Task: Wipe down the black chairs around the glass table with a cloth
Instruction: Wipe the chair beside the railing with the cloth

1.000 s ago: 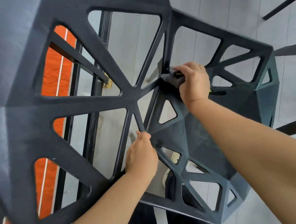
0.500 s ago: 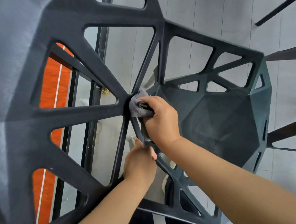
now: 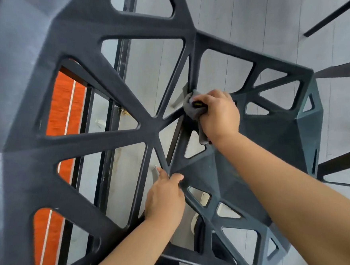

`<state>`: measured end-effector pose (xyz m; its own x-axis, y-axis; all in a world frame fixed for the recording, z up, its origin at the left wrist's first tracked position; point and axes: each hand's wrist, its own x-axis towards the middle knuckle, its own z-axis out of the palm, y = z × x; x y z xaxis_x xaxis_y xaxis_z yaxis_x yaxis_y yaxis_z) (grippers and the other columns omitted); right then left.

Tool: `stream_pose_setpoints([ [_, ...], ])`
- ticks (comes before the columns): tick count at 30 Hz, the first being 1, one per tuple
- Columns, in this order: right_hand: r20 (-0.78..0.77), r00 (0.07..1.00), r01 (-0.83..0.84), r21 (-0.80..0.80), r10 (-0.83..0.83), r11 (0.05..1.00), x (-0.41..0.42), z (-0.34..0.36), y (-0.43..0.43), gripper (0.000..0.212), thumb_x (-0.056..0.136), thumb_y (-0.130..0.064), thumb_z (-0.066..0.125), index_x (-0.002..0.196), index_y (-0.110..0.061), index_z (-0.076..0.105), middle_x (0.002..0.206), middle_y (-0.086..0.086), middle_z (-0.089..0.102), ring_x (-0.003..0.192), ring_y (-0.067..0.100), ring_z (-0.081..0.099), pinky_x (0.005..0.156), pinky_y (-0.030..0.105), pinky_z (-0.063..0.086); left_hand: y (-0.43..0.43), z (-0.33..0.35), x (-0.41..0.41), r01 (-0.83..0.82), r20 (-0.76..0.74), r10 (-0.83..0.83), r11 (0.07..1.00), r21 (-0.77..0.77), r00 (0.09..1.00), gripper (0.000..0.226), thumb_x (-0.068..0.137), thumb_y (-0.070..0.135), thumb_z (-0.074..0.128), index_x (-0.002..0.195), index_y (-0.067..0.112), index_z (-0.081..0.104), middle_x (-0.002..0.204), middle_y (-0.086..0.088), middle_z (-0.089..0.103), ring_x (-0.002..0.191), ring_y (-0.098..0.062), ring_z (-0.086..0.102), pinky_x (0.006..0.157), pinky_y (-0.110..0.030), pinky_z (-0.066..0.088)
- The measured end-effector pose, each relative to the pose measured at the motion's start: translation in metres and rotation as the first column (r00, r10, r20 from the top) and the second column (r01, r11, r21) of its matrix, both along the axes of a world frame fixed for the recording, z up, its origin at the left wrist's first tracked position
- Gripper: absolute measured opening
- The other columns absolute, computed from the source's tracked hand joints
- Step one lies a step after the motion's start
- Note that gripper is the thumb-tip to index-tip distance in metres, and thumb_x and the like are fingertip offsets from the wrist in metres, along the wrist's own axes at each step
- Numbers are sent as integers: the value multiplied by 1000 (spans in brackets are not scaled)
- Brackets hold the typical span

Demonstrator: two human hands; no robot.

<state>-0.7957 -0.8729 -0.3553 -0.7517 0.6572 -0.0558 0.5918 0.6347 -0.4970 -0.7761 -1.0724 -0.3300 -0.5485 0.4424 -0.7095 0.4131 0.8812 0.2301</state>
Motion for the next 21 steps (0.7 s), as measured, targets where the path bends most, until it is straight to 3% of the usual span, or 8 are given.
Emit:
stream_pose_setpoints([
  [3, -396, 916, 154, 193, -67, 969, -10, 32, 20, 47, 65, 6, 65, 104, -20, 73, 97, 2, 65, 87, 27, 54, 64, 26, 41, 2, -1, 0, 39, -4, -39, 999, 10, 999, 53, 101, 30, 26, 148, 36, 3, 156, -16, 10, 96, -17, 60, 81, -27, 49],
  [6, -601, 799, 259, 298, -30, 919, -46, 54, 46, 42, 74, 1, 62, 112, -14, 70, 103, 5, 66, 84, 29, 55, 67, 22, 38, 4, 1, 0, 35, 14, -35, 999, 27, 999, 55, 101, 31, 21, 148, 34, -7, 155, -18, 11, 97, -18, 59, 82, -26, 45],
  [10, -557, 830, 227, 387, 31, 894, -76, 36, 47, 41, 76, 2, 61, 114, -10, 69, 108, -1, 68, 80, 30, 53, 64, 23, 40, 3, 0, -1, 38, 24, -38, 999, -10, 999, 55, 101, 32, 21, 148, 34, -8, 155, -19, 11, 92, -20, 58, 81, -28, 45],
  [14, -610, 792, 289, 343, -22, 894, -79, 24, 40, 45, 71, 6, 57, 112, -8, 70, 105, 1, 69, 84, 26, 47, 68, 26, 43, 4, 3, -3, 38, 39, -37, 999, -32, 999, 55, 101, 31, 21, 148, 34, -6, 155, -19, 11, 90, -20, 58, 81, -27, 45],
  [17, -624, 781, 305, 332, -35, 893, -74, 18, 30, 47, 69, 13, 58, 111, -6, 70, 99, 8, 66, 83, 20, 37, 74, 21, 35, 4, 4, -1, 56, 28, -55, 998, -34, 998, 55, 101, 31, 21, 149, 33, -6, 155, -19, 11, 94, -18, 58, 84, -26, 46],
  [21, -449, 890, 219, 271, -78, 937, -50, -6, 4, 48, 63, 14, 58, 105, -5, 71, 95, 14, 63, 83, 30, 48, 63, 24, 36, 6, 4, -2, 56, 16, -55, 997, -47, 998, 54, 101, 33, 22, 148, 34, -6, 155, -19, 14, 96, -19, 59, 82, -28, 48],
])
